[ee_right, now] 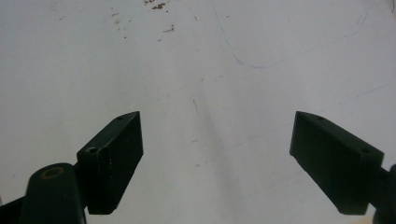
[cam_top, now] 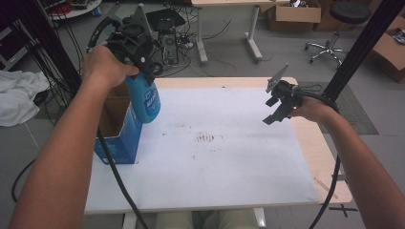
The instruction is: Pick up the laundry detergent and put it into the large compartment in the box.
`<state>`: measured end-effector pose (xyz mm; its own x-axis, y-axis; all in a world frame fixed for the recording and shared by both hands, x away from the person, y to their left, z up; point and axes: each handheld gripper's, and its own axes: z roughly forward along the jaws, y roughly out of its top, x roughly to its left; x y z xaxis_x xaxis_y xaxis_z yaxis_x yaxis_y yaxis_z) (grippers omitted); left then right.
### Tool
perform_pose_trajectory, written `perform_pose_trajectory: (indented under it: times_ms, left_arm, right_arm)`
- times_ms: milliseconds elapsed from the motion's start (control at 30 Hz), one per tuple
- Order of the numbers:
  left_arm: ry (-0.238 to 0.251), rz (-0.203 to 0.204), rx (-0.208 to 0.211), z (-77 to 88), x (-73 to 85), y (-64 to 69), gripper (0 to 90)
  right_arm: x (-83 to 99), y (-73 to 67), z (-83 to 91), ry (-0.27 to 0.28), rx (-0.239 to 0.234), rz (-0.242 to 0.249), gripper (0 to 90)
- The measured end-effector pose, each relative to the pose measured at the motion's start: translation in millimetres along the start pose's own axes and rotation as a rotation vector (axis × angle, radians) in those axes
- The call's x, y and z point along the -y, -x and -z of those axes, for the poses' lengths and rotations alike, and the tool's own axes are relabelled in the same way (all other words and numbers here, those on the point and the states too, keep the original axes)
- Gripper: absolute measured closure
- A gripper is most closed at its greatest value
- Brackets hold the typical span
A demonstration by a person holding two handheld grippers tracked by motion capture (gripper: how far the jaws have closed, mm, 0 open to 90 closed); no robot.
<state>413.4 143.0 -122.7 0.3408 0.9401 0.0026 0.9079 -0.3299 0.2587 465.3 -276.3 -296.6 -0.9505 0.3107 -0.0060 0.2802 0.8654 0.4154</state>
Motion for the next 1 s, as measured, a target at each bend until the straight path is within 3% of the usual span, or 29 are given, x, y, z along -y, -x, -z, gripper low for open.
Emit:
perform_pose_trajectory:
  times_ms: [333,400,433,567,1000]
  left_arm:
    - [0.011,0.077,-0.038,26.7,4.2,-13.4,37.8]
    - [0.027,0.126,-0.051,33.0,6.8,-20.7,37.8]
    - [0.027,0.126,-0.051,33.0,6.8,-20.7,37.8]
    - [0.033,0.191,-0.065,42.3,12.2,-33.6,37.8]
    - [0.036,0.291,-0.116,47.6,23.7,-56.3,37.8]
  right_arm:
    - [0.4,-1.2,1.5,0.005,0.000,0.005,17.1]
    - [0.1,-1.2,1.5,0.005,-0.001,0.006,17.1]
    - [0.1,-1.3,1.7,0.005,0.000,0.006,17.1]
    - [0.2,-1.2,1.4,0.005,0.000,0.007,17.1]
    - [0.1,-0.8,1.2,0.007,-0.001,0.009,17.1]
